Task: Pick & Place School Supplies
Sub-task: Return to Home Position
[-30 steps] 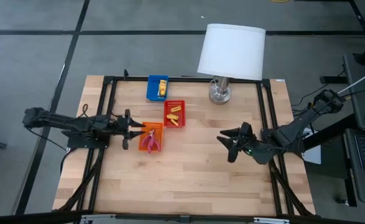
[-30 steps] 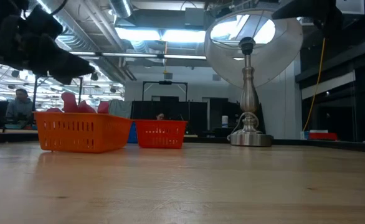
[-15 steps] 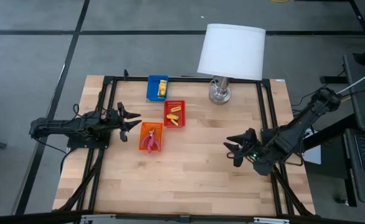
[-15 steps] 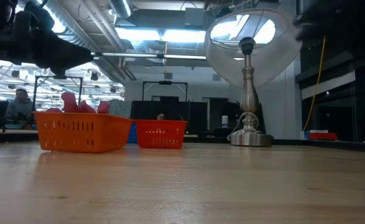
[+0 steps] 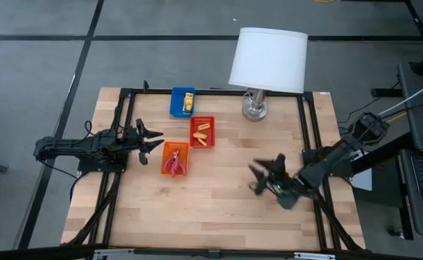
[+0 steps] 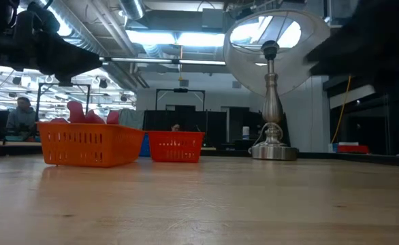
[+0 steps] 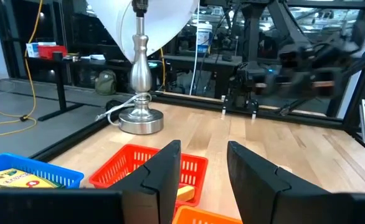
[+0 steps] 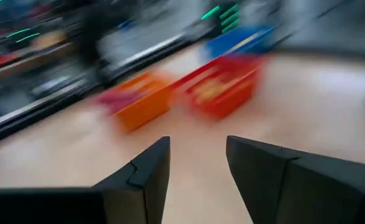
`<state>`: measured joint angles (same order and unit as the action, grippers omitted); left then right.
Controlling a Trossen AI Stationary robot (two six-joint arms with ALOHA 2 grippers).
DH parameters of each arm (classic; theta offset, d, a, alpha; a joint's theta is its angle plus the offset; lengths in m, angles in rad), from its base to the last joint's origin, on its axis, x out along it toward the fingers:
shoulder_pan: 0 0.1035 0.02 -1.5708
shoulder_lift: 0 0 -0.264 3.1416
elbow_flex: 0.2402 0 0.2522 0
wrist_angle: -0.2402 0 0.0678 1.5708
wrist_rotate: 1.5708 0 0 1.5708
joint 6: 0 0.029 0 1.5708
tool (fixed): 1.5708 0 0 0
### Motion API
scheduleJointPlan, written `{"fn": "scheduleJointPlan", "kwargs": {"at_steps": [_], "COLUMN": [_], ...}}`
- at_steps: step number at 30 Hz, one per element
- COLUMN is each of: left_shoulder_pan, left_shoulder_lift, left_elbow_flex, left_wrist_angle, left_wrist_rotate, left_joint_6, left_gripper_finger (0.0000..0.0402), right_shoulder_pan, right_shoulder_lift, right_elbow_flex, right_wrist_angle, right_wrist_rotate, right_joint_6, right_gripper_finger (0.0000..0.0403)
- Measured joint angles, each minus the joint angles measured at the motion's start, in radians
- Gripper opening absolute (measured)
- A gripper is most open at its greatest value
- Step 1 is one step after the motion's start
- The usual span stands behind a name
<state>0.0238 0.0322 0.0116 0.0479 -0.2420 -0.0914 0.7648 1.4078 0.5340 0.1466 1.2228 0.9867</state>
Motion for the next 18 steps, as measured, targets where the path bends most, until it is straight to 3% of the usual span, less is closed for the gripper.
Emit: {"fn": "scheduleJointPlan", "kwargs": {"at_steps": [4,9,11,13,16,18], "left_shoulder_pan": [0.000,0.000,0.000,0.000,0.000,0.000], "left_shoulder_lift": [0.000,0.000,0.000,0.000,0.000,0.000], "left_elbow_flex": [0.000,0.000,0.000,0.000,0.000,0.000], "left_wrist_angle": [0.000,0.000,0.000,0.000,0.000,0.000], "left_wrist_rotate": [0.000,0.000,0.000,0.000,0.000,0.000], "left_joint_6": [0.000,0.000,0.000,0.000,0.000,0.000], "left_gripper_finger": [0.0127,0.0127,0.0127,0.0127,0.0127,0.0127], "right_shoulder_pan": [-0.144,-0.289,-0.327,-0.358,-0.427,-0.484], "right_shoulder_lift": [0.012,-0.004,-0.004,-0.004,-0.002,-0.003], "right_elbow_flex": [-0.045,-0.125,-0.162,-0.215,-0.323,-0.381], "right_wrist_angle": [0.005,0.099,0.223,0.456,0.924,1.139], "right_wrist_rotate": [0.144,0.122,0.037,-0.092,-0.458,-0.616], "right_joint_6": [-0.063,-0.150,-0.288,-0.486,-0.804,-0.901], "right_gripper_finger": [0.0164,0.0164,0.0164,0.0164,0.0165,0.0164]}}
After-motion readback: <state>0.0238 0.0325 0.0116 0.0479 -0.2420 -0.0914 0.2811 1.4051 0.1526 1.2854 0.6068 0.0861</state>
